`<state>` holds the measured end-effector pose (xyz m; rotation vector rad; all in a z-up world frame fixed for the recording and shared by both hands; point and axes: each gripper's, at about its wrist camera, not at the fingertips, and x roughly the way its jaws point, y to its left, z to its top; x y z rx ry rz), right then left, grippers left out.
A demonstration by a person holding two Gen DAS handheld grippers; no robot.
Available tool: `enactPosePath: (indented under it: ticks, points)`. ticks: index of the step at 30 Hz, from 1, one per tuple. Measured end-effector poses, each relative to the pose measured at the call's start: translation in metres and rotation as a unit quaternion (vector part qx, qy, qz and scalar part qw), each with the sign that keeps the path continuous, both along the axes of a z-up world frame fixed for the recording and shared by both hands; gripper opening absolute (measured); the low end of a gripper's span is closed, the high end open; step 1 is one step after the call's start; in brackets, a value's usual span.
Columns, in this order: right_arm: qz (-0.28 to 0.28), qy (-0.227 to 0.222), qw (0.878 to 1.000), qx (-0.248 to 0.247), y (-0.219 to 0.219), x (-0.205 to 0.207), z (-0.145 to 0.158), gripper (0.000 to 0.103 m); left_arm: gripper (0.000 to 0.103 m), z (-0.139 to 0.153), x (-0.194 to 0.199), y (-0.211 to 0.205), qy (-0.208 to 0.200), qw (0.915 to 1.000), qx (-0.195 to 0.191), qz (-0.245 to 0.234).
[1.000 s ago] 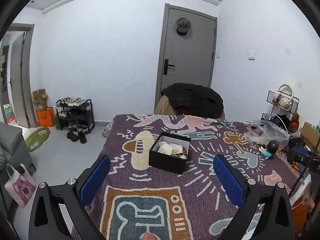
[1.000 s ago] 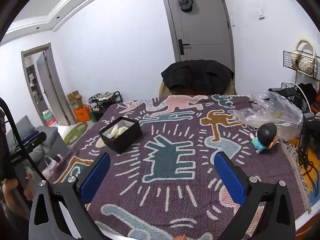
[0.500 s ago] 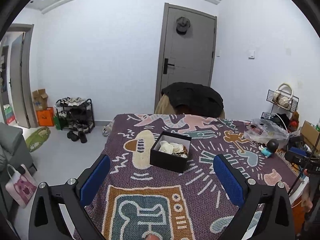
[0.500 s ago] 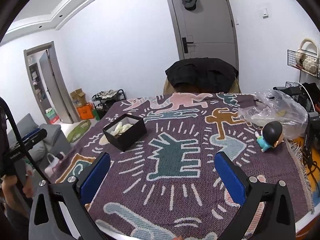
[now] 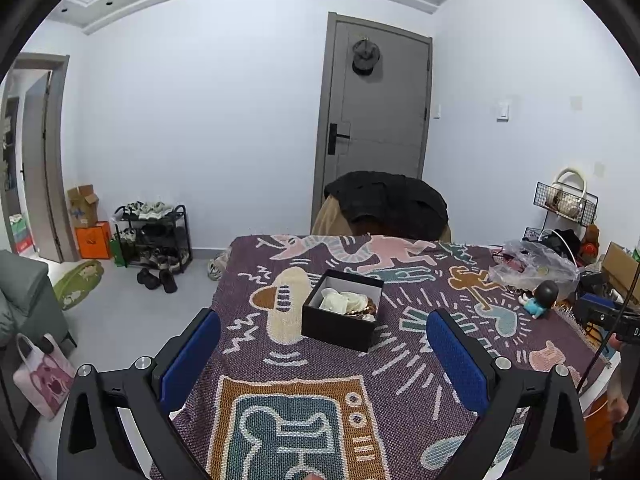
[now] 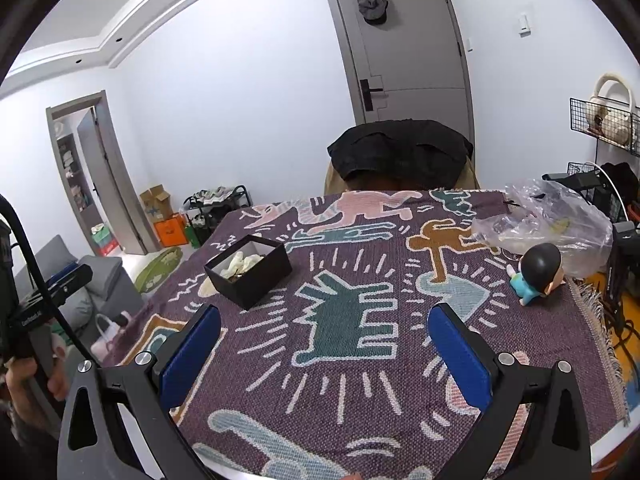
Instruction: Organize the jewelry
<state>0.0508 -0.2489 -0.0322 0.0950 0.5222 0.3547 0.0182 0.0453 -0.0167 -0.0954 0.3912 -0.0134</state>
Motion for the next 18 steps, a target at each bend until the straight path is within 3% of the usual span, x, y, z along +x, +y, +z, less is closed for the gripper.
enactPosePath:
  ticks: [18]
  points:
    - [0.007,0.001,1.000,0.006,0.0001,0.0005,0.0034,0.103,0.103,-0.0041,0.0014,0.0029,-0.002,1.0000,-0.004,0.002]
